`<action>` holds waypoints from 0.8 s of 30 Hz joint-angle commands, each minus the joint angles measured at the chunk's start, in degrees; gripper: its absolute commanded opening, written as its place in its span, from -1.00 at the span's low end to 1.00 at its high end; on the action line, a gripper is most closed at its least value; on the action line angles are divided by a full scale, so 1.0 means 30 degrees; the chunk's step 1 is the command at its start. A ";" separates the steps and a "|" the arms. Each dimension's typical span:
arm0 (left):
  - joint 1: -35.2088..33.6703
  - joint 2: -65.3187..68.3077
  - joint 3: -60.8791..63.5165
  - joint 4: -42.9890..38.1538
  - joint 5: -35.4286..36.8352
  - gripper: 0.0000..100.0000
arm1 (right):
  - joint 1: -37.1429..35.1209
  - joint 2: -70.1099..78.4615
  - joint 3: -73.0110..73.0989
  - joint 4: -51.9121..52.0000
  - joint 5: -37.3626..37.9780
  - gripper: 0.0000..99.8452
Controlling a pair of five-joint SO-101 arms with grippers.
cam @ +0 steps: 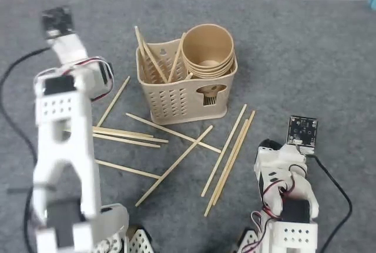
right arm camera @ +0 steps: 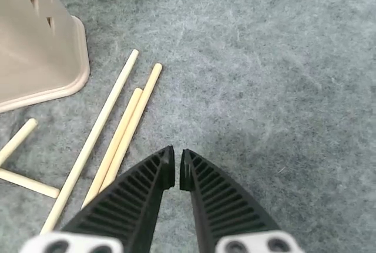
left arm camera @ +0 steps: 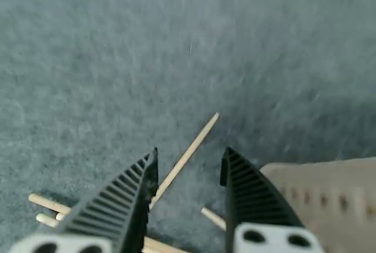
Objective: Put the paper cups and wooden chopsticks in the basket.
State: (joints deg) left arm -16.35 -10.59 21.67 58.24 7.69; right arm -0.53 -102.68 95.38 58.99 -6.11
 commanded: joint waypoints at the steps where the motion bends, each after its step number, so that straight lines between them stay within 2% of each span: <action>1: 0.0088 0.3985 -0.2095 0.0117 -0.1700 -0.66 | 0.0161 -0.0103 0.0352 0.0073 0.0264 -0.91; 19: 0.1143 1.4974 -0.9187 0.0205 -0.1817 -0.66 | 0.0161 -0.0103 0.0352 0.0073 0.0264 -0.91; 24: 0.1319 1.5883 -1.0652 0.1289 -0.1817 -0.66 | 0.0161 -0.0103 0.0352 0.0073 0.0264 -0.91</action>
State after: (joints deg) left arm -13.63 36.09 -6.46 59.56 2.59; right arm -0.53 -102.68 95.38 58.99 -6.11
